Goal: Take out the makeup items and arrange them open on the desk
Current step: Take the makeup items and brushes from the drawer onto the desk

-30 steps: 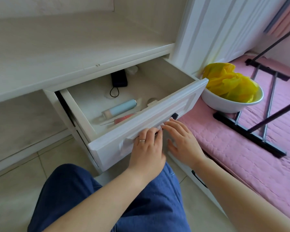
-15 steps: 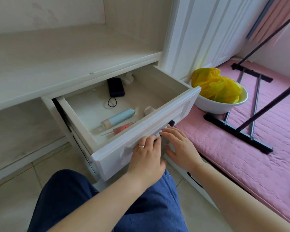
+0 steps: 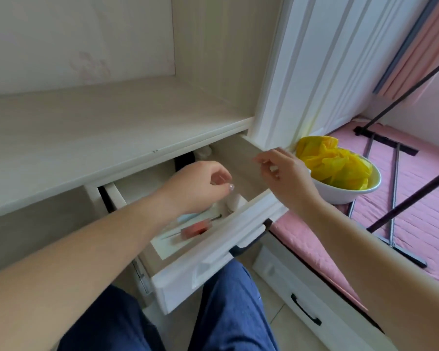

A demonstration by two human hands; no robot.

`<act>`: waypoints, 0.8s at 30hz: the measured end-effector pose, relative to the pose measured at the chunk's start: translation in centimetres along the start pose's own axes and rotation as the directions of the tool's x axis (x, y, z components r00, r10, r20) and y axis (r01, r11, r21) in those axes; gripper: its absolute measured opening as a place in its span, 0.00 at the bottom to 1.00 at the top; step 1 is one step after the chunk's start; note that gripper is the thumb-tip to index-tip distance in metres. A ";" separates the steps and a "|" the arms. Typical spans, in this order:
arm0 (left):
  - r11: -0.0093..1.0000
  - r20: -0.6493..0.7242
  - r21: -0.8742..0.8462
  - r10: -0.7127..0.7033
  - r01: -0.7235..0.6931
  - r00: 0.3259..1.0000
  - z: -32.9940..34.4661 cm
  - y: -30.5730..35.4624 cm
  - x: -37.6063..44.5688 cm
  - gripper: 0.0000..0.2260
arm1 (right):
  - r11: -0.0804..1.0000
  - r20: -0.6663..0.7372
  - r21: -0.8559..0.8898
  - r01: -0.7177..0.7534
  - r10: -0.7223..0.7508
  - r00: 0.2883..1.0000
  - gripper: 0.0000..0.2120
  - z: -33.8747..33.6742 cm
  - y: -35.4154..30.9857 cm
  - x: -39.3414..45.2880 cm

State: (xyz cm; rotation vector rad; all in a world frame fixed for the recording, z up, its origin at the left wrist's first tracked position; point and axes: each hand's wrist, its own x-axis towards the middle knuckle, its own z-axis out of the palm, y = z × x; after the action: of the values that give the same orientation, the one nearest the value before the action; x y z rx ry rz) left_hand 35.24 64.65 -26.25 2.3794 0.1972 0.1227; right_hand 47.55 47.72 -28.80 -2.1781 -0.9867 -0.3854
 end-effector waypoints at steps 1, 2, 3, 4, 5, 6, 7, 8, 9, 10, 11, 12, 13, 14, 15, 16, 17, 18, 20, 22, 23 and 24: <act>0.999 -0.004 0.026 -0.020 0.020 1.000 -0.4 -0.9 1.1 0.09 | 0.999 0.058 -0.032 -0.020 0.022 0.998 0.11 0.3 0.1 1.4; 0.997 -0.003 0.066 -0.045 0.045 0.999 -0.5 -1.8 2.0 0.10 | 0.997 0.136 -0.065 -0.044 0.052 0.989 0.12 0.7 0.2 2.6; 0.991 0.006 0.114 -0.069 0.068 0.998 -0.5 -2.9 2.8 0.11 | 0.992 0.234 -0.113 -0.060 0.085 0.969 0.13 1.2 0.4 3.6; 0.982 0.028 0.165 -0.097 0.091 0.995 -0.3 -4.0 3.5 0.13 | 0.982 0.342 -0.179 -0.057 0.117 0.932 0.15 2.0 0.7 4.6; 0.971 0.060 0.213 -0.125 0.110 0.990 0.1 -5.1 4.1 0.14 | 0.966 0.450 -0.255 -0.037 0.153 0.880 0.17 2.9 1.0 5.4; 0.958 0.103 0.261 -0.151 0.120 0.983 0.6 -6.1 4.5 0.15 | 0.944 0.536 -0.328 -0.016 0.200 0.820 0.20 3.8 1.3 5.9; 0.943 0.151 0.309 -0.173 0.120 0.973 1.1 -6.9 4.8 0.16 | 0.921 0.600 -0.390 0.007 0.248 0.761 0.22 4.9 1.6 6.3; 0.930 0.205 0.351 -0.189 0.108 0.960 1.6 -8.0 5.0 0.17 | 0.900 0.646 -0.435 0.025 0.293 0.705 0.25 6.4 2.1 6.8; 0.920 0.261 0.384 -0.187 0.076 0.947 2.4 -8.4 5.1 0.18 | 0.880 0.672 -0.475 0.035 0.336 0.660 0.27 7.3 2.7 6.7; 0.911 0.308 0.411 -0.182 0.042 0.934 3.2 -8.9 5.0 0.17 | 0.862 0.691 -0.506 0.040 0.377 0.617 0.30 8.3 3.2 6.5; 0.899 0.337 0.438 -0.182 0.017 0.924 3.9 -9.5 5.1 0.17 | 0.847 0.704 -0.530 0.040 0.414 0.578 0.32 9.5 3.6 6.6; 0.882 0.348 0.471 -0.185 0.000 0.919 4.5 -10.0 5.1 0.18 | 0.834 0.710 -0.550 0.035 0.445 0.546 0.33 10.2 3.9 6.5; 0.864 0.342 0.504 -0.193 -0.006 0.920 5.1 -10.4 5.1 0.19 | 0.828 0.715 -0.560 0.023 0.469 0.519 0.32 10.9 4.0 6.4; 0.844 0.329 0.536 -0.204 -0.004 0.922 5.6 -10.8 5.1 0.18 | 0.825 0.716 -0.566 0.006 0.488 0.500 0.31 11.4 4.1 6.3; 0.822 0.315 0.569 -0.211 -0.006 0.925 5.9 -11.1 5.2 0.16 | 0.818 0.715 -0.574 -0.008 0.506 0.483 0.29 11.9 4.2 6.3; 0.800 0.309 0.599 -0.216 -0.013 0.926 6.2 -11.2 5.3 0.14 | 0.807 0.715 -0.590 -0.008 0.527 0.460 0.28 12.2 4.2 6.3; 0.779 0.307 0.626 -0.220 -0.023 0.926 6.3 -11.4 5.4 0.12 | 0.796 0.717 -0.605 0.003 0.543 0.437 0.27 12.4 4.1 6.3; 0.761 0.306 0.648 -0.222 -0.032 0.926 6.4 -11.5 5.4 0.11 | 0.785 0.719 -0.619 0.020 0.557 0.417 0.26 12.6 4.1 6.3; 0.731 0.313 0.680 -0.225 -0.053 0.923 6.5 -11.7 5.4 0.11 | 0.757 0.716 -0.650 0.066 0.582 0.385 0.26 13.0 4.2 6.1; 0.707 0.322 0.704 -0.232 -0.067 0.918 6.6 -12.0 5.4 0.09 | 0.726 0.708 -0.678 0.115 0.603 0.368 0.27 13.6 4.5 5.9; 0.694 0.327 0.716 -0.235 -0.077 0.915 6.7 -11.9 5.3 0.09 | 0.713 0.700 -0.689 0.131 0.607 0.376 0.28 13.6 4.6 5.7; 0.683 0.333 0.726 -0.238 -0.087 0.912 6.8 -11.9 5.3 0.09 | 0.702 0.691 -0.698 0.143 0.608 0.390 0.28 13.7 4.7 5.6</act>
State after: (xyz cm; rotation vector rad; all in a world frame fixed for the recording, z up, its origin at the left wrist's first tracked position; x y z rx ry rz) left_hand 40.12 69.59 -39.15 3.1198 0.1641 -0.6147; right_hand 54.55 58.25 -37.84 -3.2773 -1.0656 0.9241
